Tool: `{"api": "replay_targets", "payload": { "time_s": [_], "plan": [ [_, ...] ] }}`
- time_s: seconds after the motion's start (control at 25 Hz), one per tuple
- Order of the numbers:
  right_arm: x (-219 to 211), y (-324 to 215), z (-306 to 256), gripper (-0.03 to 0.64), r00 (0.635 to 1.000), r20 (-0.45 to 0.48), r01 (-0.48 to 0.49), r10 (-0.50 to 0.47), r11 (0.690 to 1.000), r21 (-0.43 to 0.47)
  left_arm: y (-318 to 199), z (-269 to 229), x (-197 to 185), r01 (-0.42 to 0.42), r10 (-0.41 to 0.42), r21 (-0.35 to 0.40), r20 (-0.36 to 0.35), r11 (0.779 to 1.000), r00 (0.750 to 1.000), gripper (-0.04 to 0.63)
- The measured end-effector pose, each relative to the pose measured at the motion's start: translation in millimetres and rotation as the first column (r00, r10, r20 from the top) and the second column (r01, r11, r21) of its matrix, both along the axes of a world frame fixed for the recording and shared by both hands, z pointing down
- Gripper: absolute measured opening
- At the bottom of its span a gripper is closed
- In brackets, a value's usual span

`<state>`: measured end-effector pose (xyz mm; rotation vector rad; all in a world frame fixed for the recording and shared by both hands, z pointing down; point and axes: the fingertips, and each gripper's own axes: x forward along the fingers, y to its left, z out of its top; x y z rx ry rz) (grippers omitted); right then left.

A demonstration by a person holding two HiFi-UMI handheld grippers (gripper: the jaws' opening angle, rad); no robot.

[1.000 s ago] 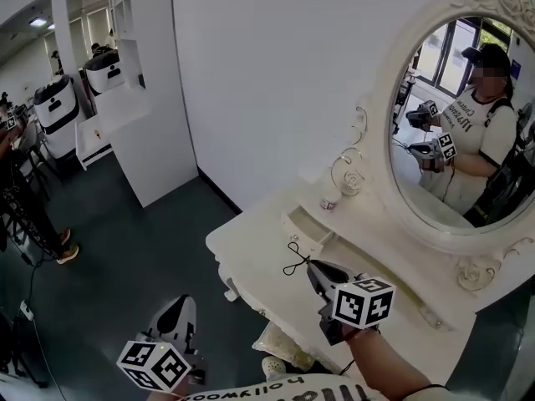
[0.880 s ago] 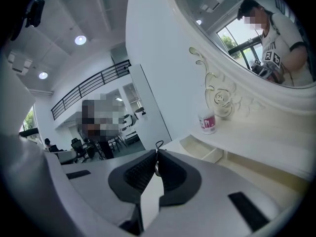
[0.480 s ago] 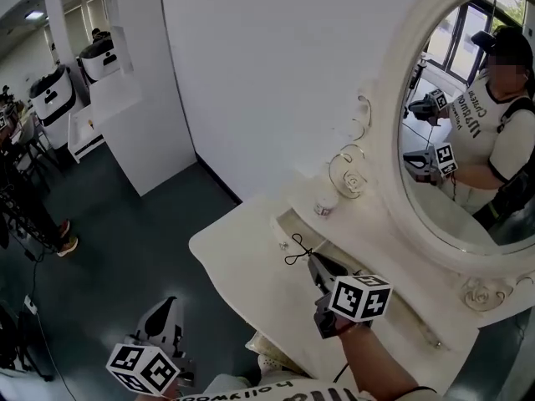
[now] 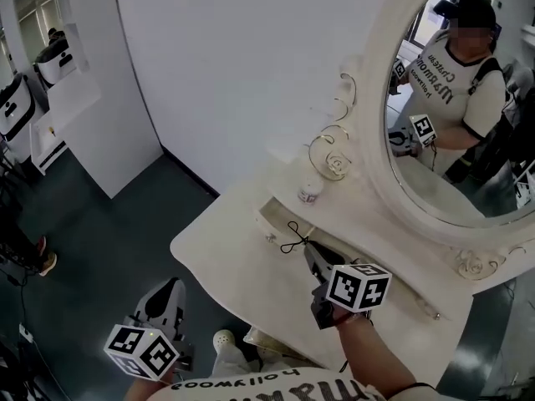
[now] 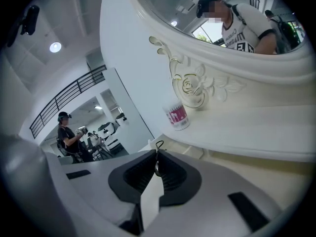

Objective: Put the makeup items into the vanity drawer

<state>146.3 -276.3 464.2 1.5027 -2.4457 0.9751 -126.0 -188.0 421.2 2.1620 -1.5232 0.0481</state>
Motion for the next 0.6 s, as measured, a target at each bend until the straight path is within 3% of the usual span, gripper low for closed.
{"api": "replay_targets", "payload": {
  "time_s": [0.28, 0.4, 0.6],
  "plan": [
    [-8, -6, -1, 0.037, 0.995, -0.013, -0.097, 0.097, 0.995, -0.025, -39, -6, -10, -0.119, 0.120, 0.024, -0.026, 0.993, 0.992, 0.008],
    [-13, -10, 5, 0.037, 0.994, -0.013, -0.112, 0.111, 0.992, -0.052, -42, -1, -20, -0.134, 0.134, 0.016, -0.038, 0.991, 0.990, 0.008],
    [-16, -22, 9, 0.037, 0.988, -0.114, -0.112, 0.104, 0.992, -0.064, -42, 10, -35, -0.129, 0.129, -0.003, -0.063, 0.992, 0.990, 0.008]
  ]
}}
